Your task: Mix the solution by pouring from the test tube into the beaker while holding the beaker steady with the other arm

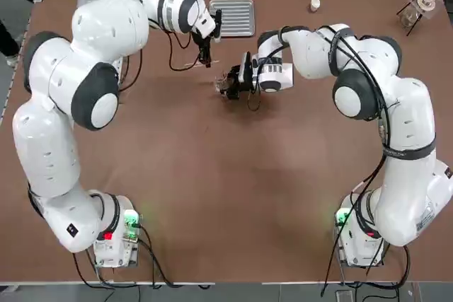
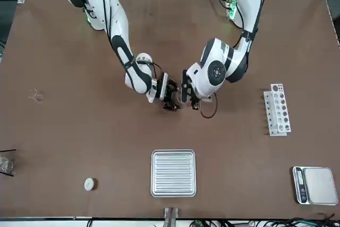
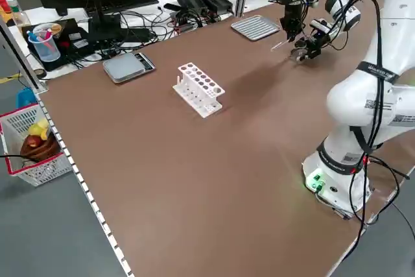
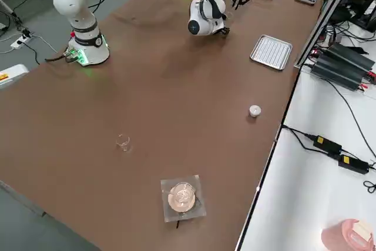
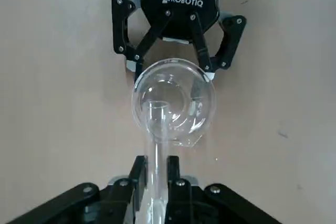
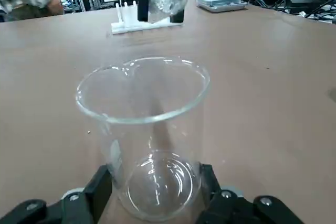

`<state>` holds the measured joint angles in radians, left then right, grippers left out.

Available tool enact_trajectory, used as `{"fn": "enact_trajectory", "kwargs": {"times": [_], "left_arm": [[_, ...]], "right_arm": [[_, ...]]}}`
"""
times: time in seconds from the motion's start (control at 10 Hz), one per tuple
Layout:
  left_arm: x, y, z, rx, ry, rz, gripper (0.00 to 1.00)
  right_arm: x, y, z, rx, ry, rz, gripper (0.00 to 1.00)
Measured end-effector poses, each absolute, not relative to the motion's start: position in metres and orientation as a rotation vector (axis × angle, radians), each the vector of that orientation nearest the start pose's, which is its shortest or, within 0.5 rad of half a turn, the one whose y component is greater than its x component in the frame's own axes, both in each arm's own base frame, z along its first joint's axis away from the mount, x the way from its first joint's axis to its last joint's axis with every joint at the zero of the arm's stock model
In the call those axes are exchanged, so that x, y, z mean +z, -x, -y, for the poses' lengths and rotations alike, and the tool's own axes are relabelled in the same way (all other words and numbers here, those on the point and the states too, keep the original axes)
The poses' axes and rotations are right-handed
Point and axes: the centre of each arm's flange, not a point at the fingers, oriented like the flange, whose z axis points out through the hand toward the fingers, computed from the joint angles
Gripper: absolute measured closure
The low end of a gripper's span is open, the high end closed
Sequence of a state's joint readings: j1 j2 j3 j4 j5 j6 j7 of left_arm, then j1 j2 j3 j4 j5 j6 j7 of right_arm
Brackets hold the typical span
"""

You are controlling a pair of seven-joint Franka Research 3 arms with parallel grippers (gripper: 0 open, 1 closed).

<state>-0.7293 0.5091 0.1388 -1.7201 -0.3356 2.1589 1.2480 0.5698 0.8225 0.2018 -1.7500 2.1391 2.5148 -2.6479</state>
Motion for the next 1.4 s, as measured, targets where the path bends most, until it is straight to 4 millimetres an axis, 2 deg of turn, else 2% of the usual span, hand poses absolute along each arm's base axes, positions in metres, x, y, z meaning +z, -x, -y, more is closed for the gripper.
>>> {"fn": "enact_trajectory", "kwargs": {"times": [1.4], "left_arm": [[0.288, -0.526, 0.403, 0.103, 2.119, -2.407, 0.79]], "right_arm": [[0.098, -0.467, -0.434, -1.041, 1.730, 1.336, 0.27]]}}
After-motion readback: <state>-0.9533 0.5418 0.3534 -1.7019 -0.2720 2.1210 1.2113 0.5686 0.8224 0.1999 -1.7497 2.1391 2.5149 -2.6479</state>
